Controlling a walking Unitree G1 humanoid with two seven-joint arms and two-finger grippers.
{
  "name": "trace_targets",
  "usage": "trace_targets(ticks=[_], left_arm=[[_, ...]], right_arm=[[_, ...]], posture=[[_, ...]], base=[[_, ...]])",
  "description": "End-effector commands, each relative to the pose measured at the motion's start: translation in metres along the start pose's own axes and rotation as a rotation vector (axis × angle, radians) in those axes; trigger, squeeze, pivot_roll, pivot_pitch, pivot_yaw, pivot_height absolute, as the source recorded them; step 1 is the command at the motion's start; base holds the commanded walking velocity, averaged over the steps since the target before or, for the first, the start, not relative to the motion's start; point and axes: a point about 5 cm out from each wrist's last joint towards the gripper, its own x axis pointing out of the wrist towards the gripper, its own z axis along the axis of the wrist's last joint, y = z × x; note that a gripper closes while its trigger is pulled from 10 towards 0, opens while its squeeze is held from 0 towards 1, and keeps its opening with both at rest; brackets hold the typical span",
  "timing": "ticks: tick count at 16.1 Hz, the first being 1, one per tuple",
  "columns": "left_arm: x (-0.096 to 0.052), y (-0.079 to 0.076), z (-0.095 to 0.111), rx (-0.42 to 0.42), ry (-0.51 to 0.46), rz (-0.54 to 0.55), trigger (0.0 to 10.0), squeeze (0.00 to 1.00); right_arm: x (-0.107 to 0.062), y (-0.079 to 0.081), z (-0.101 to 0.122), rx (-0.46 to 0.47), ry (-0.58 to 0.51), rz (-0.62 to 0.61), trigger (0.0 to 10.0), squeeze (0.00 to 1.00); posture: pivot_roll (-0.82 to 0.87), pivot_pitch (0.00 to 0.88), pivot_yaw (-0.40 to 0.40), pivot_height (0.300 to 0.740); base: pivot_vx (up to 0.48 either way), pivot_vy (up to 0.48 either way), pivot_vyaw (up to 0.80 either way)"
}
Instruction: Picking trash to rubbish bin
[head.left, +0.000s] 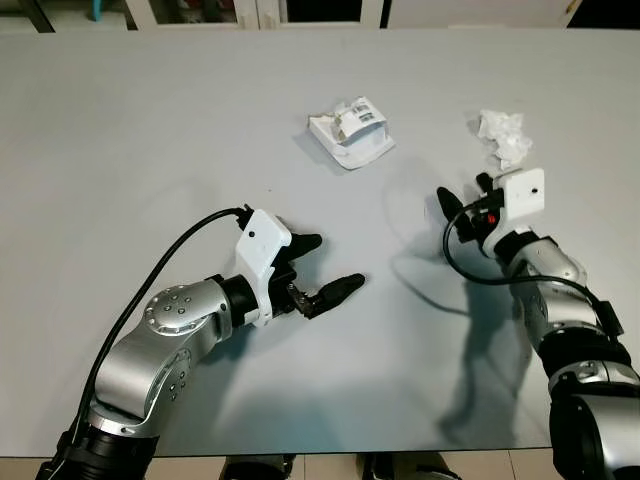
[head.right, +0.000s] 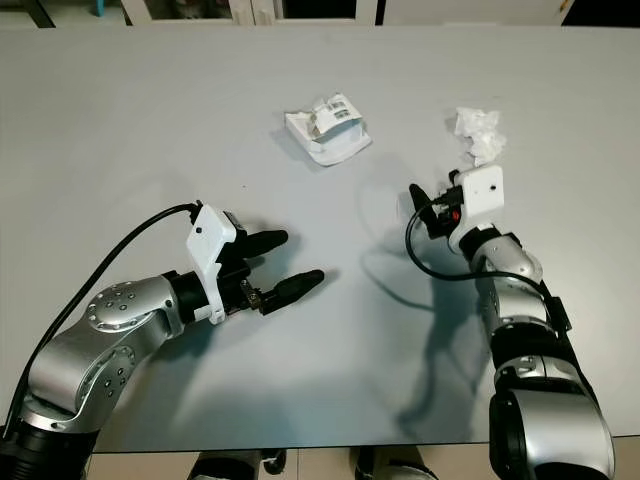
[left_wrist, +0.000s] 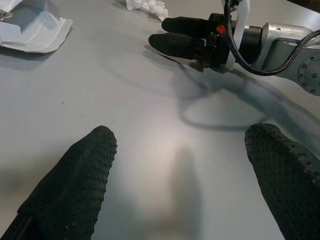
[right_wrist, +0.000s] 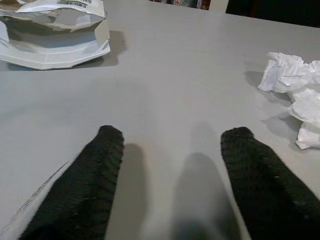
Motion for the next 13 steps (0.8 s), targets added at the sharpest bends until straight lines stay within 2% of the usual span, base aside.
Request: trace_targets(ticks=[1, 4, 8, 9, 13], left_arm=[[-0.001, -0.003, -0.004, -0.002, 0.019, -0.018, 10.0, 0.0], [-0.001, -0.003, -0.004, 0.001, 0.022, -0.019, 10.0, 0.0], [0.0, -0.001, -0.002, 0.008, 0.012, -0.01, 10.0, 0.0], [-0.001, -0.001, -0.001, 0.011, 0.01, -0.008, 10.0, 0.0], [-0.001, -0.001, -0.001, 0.012, 0.012, -0.014, 10.0, 0.0]], right_arm=[[-0.017, 0.013, -0.041, 0.064, 0.164, 0.034, 0.0, 0.0], [-0.015, 0.013, -0.039, 0.061, 0.15, 0.025, 0.0, 0.0], [-0.011, 0.015, -0.026, -0.001, 0.069, -0.004, 0.0, 0.0], [-0.01, 0.013, -0.014, -0.051, 0.007, -0.054, 10.0, 1.0], [-0.007, 0.015, 0.014, -0.13, -0.118, -0.083, 10.0, 1.0]], posture=[[0.39, 0.303, 0.03, 0.74], [0.39, 0.302, 0.033, 0.74], [0.4, 0.295, 0.037, 0.74], [0.4, 0.295, 0.044, 0.74], [0.39, 0.298, 0.052, 0.74]], base=[[0.0, 0.0, 0.0], [0.0, 0.0, 0.0], [0.0, 0.0, 0.0], [0.0, 0.0, 0.0], [0.0, 0.0, 0.0]])
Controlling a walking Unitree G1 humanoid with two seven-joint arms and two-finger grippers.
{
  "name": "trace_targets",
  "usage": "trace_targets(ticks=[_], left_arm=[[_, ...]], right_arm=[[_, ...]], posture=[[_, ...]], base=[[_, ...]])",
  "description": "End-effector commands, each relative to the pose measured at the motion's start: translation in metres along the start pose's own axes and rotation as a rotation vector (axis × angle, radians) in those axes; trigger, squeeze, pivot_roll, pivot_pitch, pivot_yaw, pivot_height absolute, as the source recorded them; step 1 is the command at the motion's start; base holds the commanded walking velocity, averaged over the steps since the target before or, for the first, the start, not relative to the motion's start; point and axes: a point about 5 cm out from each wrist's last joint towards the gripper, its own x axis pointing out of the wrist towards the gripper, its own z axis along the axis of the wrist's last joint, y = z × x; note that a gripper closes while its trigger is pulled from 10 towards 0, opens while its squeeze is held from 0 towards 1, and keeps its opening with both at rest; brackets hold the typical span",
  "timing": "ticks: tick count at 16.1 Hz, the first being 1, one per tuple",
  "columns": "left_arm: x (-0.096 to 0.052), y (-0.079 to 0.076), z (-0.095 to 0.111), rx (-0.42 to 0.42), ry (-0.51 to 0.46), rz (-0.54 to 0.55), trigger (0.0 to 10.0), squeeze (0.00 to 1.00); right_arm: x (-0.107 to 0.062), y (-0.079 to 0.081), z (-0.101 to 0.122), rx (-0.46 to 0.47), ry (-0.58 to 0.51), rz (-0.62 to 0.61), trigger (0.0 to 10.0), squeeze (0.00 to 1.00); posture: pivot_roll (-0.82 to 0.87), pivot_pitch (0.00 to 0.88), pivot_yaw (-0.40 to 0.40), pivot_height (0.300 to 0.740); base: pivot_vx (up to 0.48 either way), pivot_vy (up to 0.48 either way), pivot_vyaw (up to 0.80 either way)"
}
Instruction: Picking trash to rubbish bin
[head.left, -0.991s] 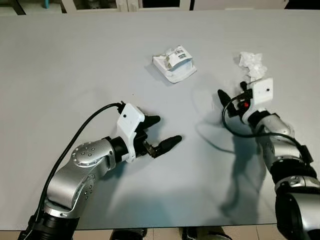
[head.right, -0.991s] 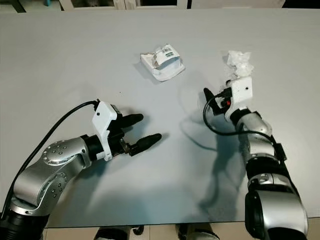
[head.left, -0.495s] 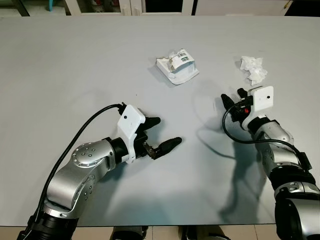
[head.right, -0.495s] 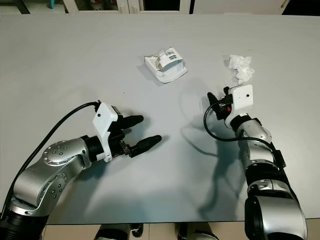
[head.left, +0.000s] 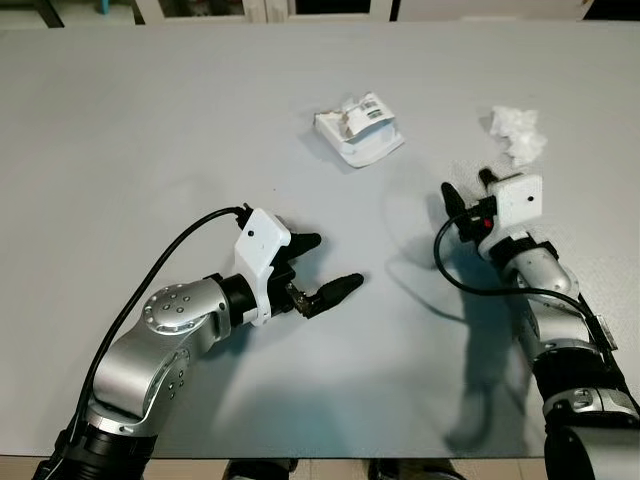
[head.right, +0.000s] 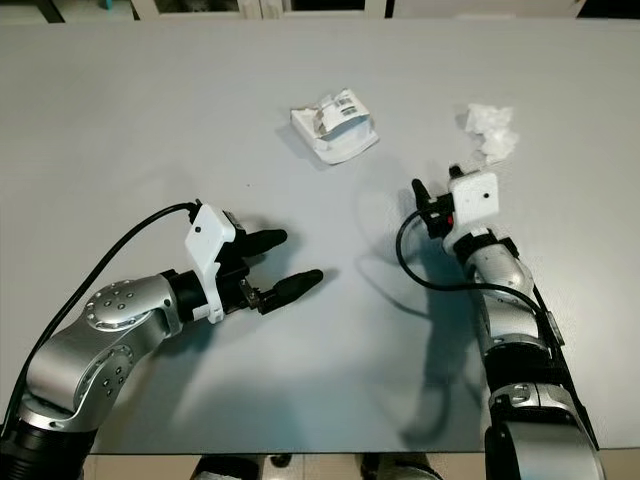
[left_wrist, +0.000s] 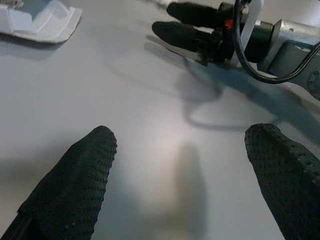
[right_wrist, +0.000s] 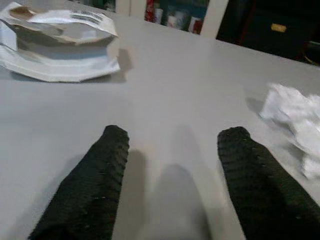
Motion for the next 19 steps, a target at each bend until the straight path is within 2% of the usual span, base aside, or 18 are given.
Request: trace_targets(ticks=[1, 2, 4, 8, 10, 15, 19], left_arm=[[-0.001, -0.001, -0.001, 0.003, 0.011, -0.014, 10.0, 0.0], [-0.001, -0.002, -0.001, 0.004, 0.011, -0.013, 10.0, 0.0], [-0.002, -0.003, -0.001, 0.005, 0.007, -0.003, 10.0, 0.0], [-0.009, -0.003, 0.0, 0.005, 0.011, 0.013, 10.0, 0.0], [-0.016, -0.004, -0.001, 0.006, 0.026, 0.021, 10.0, 0.0], [-0.027, -0.008, -0.003, 0.007, 0.052, 0.042, 10.0, 0.0], [-0.027, -0.009, -0.003, 0.001, 0.065, 0.04, 10.0, 0.0]], right_arm=[[-0.001, -0.001, 0.003, -0.013, -0.007, -0.008, 10.0, 1.0], [0.003, -0.007, 0.014, -0.049, -0.042, -0.03, 10.0, 1.0], [0.007, -0.012, 0.02, -0.09, -0.05, -0.049, 10.0, 1.0], [0.013, -0.022, 0.023, -0.17, -0.027, -0.088, 10.0, 1.0], [0.018, -0.029, 0.017, -0.246, 0.037, -0.114, 10.0, 1.0], [0.018, -0.032, -0.002, -0.26, 0.161, -0.152, 10.0, 1.0], [0.017, -0.039, -0.004, -0.247, 0.17, -0.224, 10.0, 1.0]], posture=[[0.39, 0.299, 0.052, 0.74], [0.4, 0.301, 0.051, 0.74], [0.4, 0.307, 0.051, 0.74], [0.42, 0.331, 0.056, 0.74], [0.44, 0.357, 0.061, 0.74], [0.47, 0.373, 0.063, 0.74], [0.47, 0.37, 0.067, 0.74]], base=[[0.0, 0.0, 0.0], [0.0, 0.0, 0.0], [0.0, 0.0, 0.0], [0.0, 0.0, 0.0], [0.0, 0.0, 0.0], [0.0, 0.0, 0.0], [0.0, 0.0, 0.0]])
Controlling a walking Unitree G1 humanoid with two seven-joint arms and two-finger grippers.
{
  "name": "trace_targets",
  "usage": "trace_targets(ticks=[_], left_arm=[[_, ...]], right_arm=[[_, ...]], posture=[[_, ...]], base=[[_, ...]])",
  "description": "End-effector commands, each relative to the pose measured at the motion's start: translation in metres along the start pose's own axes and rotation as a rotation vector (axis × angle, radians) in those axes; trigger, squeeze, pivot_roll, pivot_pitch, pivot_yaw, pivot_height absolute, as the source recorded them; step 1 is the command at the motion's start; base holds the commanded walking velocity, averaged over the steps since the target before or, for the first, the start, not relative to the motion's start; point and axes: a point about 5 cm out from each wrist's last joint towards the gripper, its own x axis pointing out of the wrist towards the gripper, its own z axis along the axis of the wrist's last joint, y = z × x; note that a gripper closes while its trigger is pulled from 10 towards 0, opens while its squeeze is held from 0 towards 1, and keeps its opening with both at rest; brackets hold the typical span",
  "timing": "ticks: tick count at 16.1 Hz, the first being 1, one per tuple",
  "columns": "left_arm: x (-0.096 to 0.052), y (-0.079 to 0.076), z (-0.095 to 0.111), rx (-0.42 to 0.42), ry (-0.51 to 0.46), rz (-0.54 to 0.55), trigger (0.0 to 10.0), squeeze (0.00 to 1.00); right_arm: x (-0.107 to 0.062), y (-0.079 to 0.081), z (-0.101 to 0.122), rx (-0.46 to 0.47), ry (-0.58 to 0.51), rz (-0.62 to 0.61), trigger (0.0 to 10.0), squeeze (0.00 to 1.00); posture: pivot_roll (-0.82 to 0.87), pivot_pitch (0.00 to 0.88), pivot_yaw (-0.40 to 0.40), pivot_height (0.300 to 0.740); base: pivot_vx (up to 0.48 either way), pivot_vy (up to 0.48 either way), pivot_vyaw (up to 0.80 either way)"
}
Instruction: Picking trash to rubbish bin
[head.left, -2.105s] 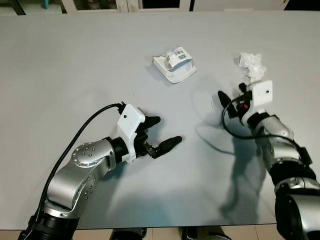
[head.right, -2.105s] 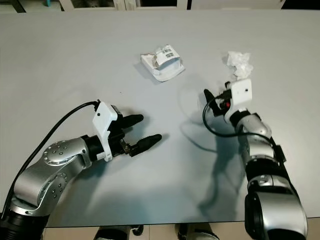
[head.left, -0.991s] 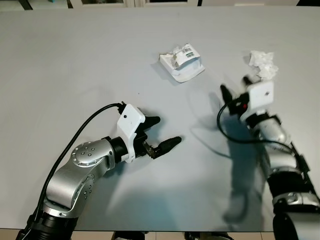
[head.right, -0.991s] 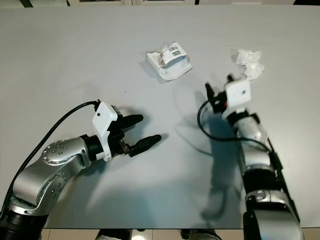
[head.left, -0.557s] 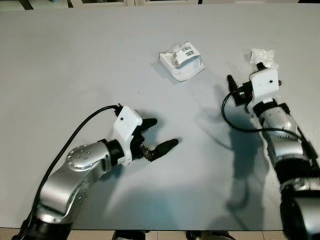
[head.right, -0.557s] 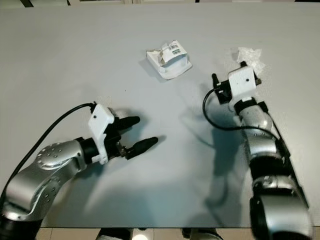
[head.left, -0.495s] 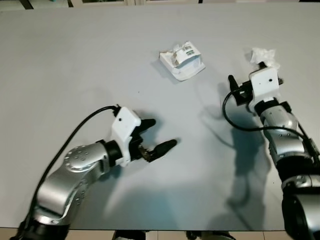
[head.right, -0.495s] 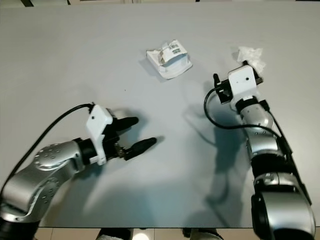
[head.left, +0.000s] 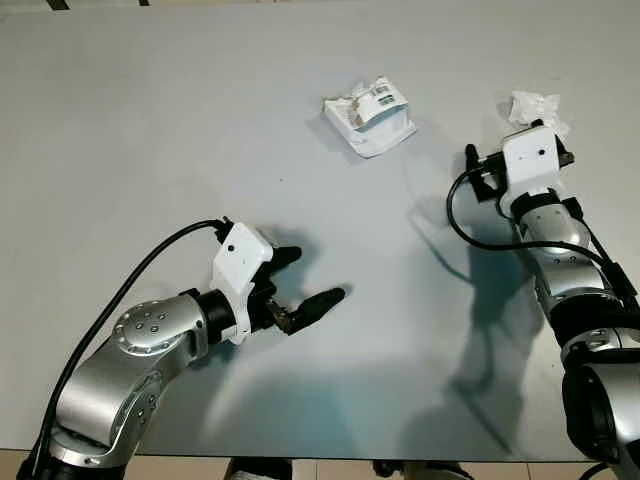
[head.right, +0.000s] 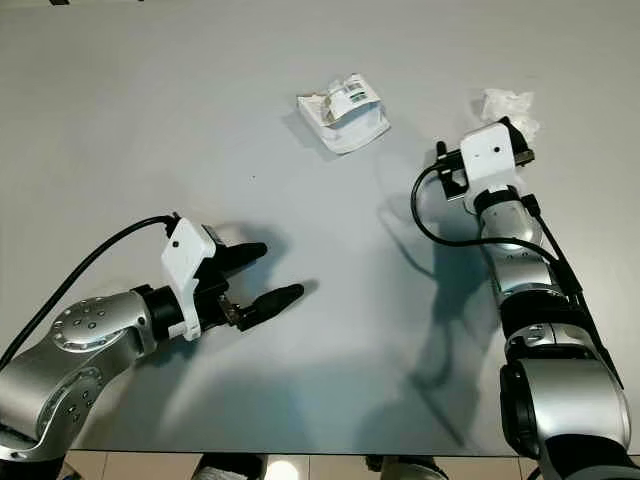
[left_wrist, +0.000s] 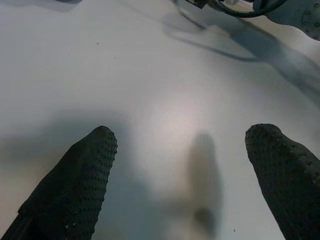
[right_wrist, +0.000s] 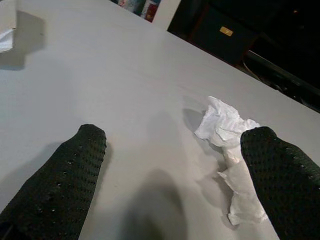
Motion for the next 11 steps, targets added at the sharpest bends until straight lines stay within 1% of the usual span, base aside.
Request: trace_targets(ticks=[1, 5, 7, 8, 10, 11], left_arm=[[-0.003, -0.003, 0.001, -0.001, 0.0, -0.01, 10.0, 0.0], [-0.003, -0.003, 0.001, 0.0, 0.001, -0.014, 10.0, 0.0], [0.001, -0.002, 0.0, 0.0, 0.002, -0.01, 10.0, 0.0], [0.002, -0.002, -0.001, 0.001, 0.003, -0.009, 10.0, 0.0], [0.006, 0.0, 0.0, 0.004, -0.005, -0.004, 10.0, 0.0], [0.008, 0.001, 0.0, 0.008, -0.012, -0.004, 10.0, 0.0]], right_arm=[[-0.01, 0.001, -0.022, -0.007, 0.096, 0.007, 10.0, 1.0], [-0.011, -0.002, -0.023, -0.013, 0.09, -0.026, 10.0, 1.0], [-0.012, -0.008, -0.021, 0.044, 0.068, -0.099, 10.0, 1.0], [-0.012, -0.011, -0.021, 0.074, 0.057, -0.126, 10.0, 0.84], [-0.014, -0.016, -0.016, 0.157, 0.006, -0.189, 10.0, 0.0], [-0.016, -0.017, -0.013, 0.203, -0.031, -0.223, 10.0, 0.0]], posture=[[0.47, 0.368, 0.069, 0.74], [0.47, 0.367, 0.07, 0.74], [0.46, 0.344, 0.066, 0.74], [0.46, 0.338, 0.064, 0.74], [0.45, 0.321, 0.062, 0.74], [0.44, 0.311, 0.062, 0.74]], base=[[0.0, 0.0, 0.0], [0.0, 0.0, 0.0], [0.0, 0.0, 0.0], [0.0, 0.0, 0.0], [0.0, 0.0, 0.0], [0.0, 0.0, 0.0]])
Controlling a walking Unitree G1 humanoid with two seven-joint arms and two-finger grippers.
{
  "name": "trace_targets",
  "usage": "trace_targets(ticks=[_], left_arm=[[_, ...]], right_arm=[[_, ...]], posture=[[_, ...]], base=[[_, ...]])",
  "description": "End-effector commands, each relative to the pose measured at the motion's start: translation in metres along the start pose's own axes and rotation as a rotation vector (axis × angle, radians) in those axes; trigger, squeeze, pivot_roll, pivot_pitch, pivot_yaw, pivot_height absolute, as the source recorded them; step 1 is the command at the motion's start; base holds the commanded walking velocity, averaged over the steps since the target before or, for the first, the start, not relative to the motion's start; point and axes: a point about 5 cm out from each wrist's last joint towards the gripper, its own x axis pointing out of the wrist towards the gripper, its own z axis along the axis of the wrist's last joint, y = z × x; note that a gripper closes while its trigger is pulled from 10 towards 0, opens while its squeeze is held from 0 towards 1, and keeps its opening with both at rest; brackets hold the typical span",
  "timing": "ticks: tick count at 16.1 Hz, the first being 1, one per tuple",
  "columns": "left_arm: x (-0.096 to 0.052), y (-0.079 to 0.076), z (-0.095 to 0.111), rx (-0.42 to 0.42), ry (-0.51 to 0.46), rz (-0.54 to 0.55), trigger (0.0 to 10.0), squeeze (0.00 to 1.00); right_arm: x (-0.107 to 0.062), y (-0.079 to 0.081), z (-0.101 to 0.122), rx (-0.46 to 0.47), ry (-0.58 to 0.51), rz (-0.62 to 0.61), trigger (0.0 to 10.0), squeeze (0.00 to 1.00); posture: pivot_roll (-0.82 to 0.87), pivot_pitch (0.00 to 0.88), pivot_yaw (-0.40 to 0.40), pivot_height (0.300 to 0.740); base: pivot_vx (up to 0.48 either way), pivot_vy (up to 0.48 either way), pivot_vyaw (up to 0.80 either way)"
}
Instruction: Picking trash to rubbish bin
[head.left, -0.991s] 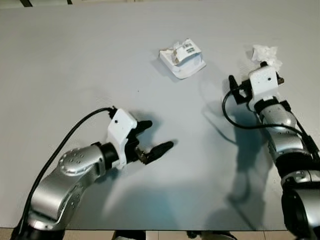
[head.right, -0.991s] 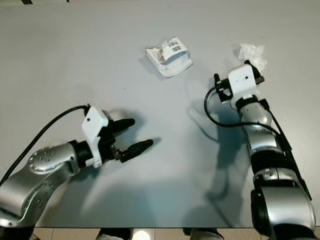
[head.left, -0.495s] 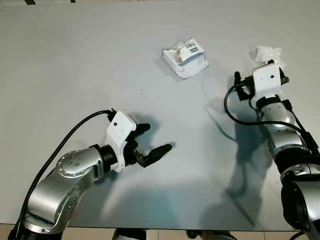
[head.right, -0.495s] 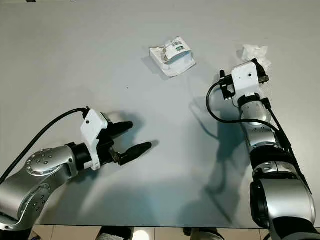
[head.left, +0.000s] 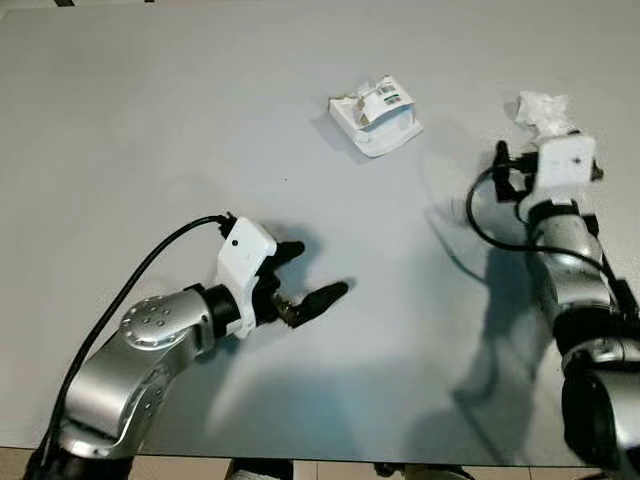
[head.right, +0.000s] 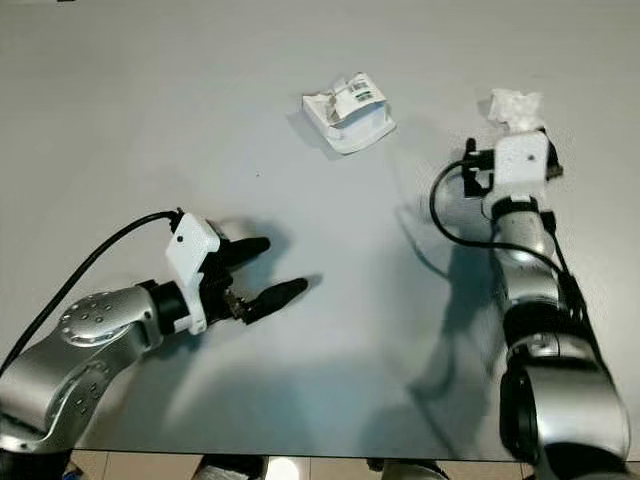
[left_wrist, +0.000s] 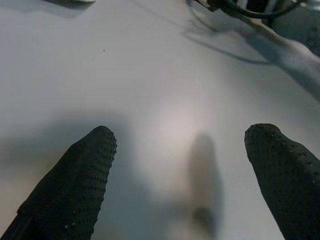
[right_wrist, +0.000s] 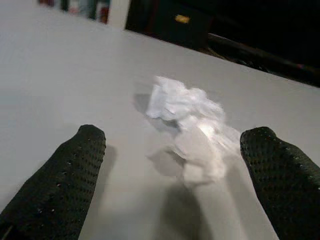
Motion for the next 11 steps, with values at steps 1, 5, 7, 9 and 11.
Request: trace_targets(ticks=[1, 5, 7, 9, 11], left_arm=[[0.004, -0.002, -0.002, 0.013, 0.007, -0.013, 10.0, 0.0], [0.017, 0.0, 0.001, 0.02, -0.018, -0.049, 10.0, 0.0], [0.023, 0.0, 0.001, 0.023, -0.026, -0.056, 10.0, 0.0], [0.026, 0.001, 0.001, 0.027, -0.031, -0.054, 10.0, 0.0], [0.025, 0.001, -0.001, 0.023, -0.03, -0.052, 10.0, 0.0]], right_arm=[[-0.005, -0.003, 0.004, 0.059, -0.048, -0.056, 10.0, 0.0], [-0.009, -0.006, 0.008, 0.074, -0.082, -0.08, 10.0, 0.0], [-0.01, -0.01, 0.011, 0.084, -0.087, -0.086, 10.0, 0.0], [-0.009, -0.012, 0.015, 0.091, -0.093, -0.083, 10.0, 0.0], [-0.007, -0.012, 0.017, 0.089, -0.094, -0.079, 10.0, 0.0]], posture=[[0.43, 0.3, 0.065, 0.74], [0.39, 0.269, 0.076, 0.74], [0.37, 0.259, 0.072, 0.74], [0.37, 0.252, 0.067, 0.74], [0.37, 0.253, 0.066, 0.74]], base=[[0.0, 0.0, 0.0], [0.0, 0.0, 0.0], [0.0, 0.0, 0.0], [0.0, 0.0, 0.0], [0.0, 0.0, 0.0]])
